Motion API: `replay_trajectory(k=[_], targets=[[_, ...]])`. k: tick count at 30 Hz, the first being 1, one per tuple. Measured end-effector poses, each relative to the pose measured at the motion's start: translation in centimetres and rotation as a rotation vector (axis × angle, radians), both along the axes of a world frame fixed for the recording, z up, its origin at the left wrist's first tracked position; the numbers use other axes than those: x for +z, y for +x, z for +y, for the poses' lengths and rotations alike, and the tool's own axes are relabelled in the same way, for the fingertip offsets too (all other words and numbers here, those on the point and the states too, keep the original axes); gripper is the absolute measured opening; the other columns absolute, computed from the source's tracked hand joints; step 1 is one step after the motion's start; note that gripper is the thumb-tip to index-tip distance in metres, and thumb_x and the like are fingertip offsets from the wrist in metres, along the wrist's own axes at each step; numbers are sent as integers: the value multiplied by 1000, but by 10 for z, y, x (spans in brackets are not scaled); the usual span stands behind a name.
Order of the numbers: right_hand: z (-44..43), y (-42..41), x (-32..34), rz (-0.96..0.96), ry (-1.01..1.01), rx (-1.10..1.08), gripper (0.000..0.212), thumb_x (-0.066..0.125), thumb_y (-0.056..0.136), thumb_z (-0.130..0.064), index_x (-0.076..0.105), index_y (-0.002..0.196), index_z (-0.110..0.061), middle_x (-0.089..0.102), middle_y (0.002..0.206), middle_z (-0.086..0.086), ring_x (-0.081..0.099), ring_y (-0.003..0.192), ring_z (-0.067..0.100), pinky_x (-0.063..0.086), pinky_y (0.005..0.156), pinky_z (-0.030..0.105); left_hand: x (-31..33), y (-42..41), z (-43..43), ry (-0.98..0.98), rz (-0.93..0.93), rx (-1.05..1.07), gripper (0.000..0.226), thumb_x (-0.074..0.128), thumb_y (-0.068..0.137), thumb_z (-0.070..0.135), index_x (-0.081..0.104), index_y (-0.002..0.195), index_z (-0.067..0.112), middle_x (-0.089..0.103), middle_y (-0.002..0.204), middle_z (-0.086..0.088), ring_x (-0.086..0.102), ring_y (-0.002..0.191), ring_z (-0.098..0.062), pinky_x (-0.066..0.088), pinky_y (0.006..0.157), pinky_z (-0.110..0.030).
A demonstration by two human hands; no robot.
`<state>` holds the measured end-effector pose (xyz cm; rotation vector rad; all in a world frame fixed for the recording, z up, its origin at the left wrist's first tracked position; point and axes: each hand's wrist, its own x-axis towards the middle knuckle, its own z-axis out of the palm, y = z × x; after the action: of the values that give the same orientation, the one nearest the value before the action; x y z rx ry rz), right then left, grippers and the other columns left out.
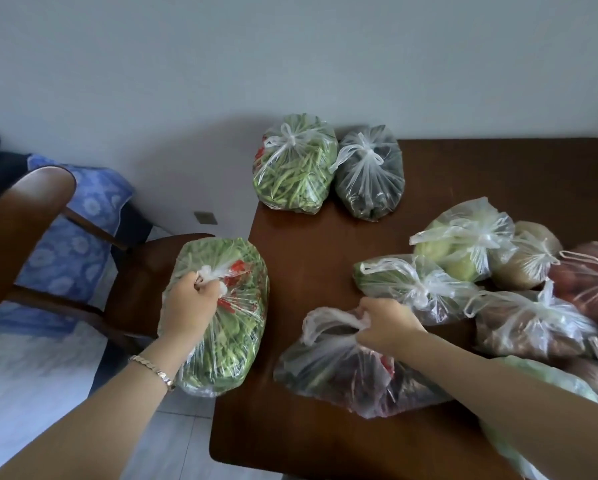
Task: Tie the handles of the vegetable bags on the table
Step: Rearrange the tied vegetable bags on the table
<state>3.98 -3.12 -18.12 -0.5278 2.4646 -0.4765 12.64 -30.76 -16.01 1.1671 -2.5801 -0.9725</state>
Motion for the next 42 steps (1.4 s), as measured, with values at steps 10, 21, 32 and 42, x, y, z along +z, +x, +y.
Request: replay_trajectory(k=[10, 21, 32, 42], targets=[[-68, -55, -1, -97, -432, -939, 13, 56, 74, -15, 56, 86, -12, 59, 81, 5, 55, 75, 23, 42, 65, 28, -4, -38, -2, 189, 10, -51, 20, 50, 81, 22, 52, 81, 3, 49, 72, -5, 46, 69, -24, 36, 61, -35], [-75, -98, -10, -16, -389, -1022, 23, 55, 74, -15, 52, 97, -17, 58, 89, 2, 58, 77, 23, 45, 65, 31, -41, -131, 20, 432, 117, -210, 10, 41, 92, 10, 49, 99, 10, 52, 82, -4, 50, 71, -21, 37, 62, -32], [-42, -90, -1, -145, -392, -771, 35, 45, 91, -32, 39, 123, -20, 58, 86, 5, 51, 61, 13, 40, 49, 24, -45, -163, 26, 258, -408, -271, 70, 51, 90, 25, 15, 142, -4, 37, 138, -20, 43, 122, -34, 37, 100, -40], [143, -127, 13, 167, 2, -588, 32, 56, 84, -20, 55, 117, -19, 57, 108, 6, 54, 88, 22, 43, 78, 30, -16, -161, 195, -229, -144, -1263, 46, 49, 89, 25, 39, 133, 16, 37, 139, -5, 32, 130, -25, 26, 109, -45]])
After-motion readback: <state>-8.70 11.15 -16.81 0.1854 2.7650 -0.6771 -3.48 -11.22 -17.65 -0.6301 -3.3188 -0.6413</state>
